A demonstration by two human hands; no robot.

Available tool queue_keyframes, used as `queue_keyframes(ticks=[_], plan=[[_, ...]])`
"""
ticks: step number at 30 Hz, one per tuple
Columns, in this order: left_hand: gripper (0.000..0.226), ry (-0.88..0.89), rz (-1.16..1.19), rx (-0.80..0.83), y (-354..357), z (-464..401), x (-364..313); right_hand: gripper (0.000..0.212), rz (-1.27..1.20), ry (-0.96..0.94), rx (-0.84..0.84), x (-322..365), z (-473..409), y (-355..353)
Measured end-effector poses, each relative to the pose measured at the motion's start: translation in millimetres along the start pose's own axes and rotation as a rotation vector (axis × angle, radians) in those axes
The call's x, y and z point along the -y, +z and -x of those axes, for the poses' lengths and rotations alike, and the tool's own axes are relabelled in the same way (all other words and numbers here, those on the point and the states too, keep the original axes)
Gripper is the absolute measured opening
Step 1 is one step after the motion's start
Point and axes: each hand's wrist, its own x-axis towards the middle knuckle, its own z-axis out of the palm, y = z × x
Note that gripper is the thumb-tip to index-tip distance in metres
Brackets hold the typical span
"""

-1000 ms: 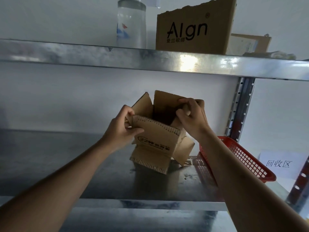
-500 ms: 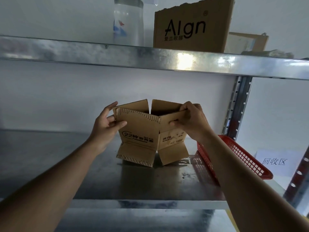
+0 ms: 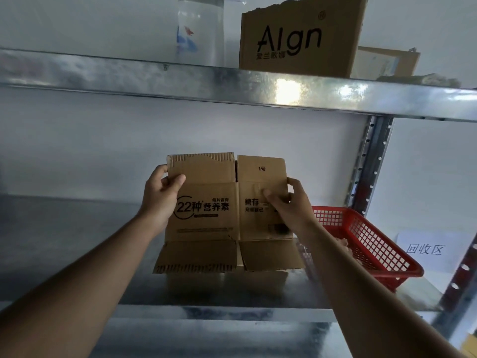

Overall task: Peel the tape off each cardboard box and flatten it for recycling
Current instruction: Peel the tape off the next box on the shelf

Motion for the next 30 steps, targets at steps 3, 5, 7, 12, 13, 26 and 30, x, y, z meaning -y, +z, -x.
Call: queue_keyframes(ticks=[3,5,7,12,13,26,30], plan=[[0.031,-0.084,-0.064,0.048,-1,3,1,0.071,-0.060,0.051,-0.019,-6,1,5],[0.063,-0.114,-0.255,0.180,-2,7,7,0.072,-0.024,0.090,-0.046,-9,1,7],[0.094,-0.128,-0.463,0.273,-2,11,16,0.072,0.056,0.122,-0.058,-12,2,11],[0.057,-0.067,-1.014,0.285,10,26,30,0.066,0.232,0.174,-0.032,-21,9,32],[0.057,-0.074,-1.101,0.282,13,29,32,0.065,0.271,0.184,-0.027,-22,10,36],[0.062,-0.010,-1.324,0.624,19,58,68,0.033,0.720,-0.052,0.180,-56,41,65],[0.060,0.105,-1.326,0.673,13,64,66,0.051,0.735,-0.131,0.420,-55,45,54]])
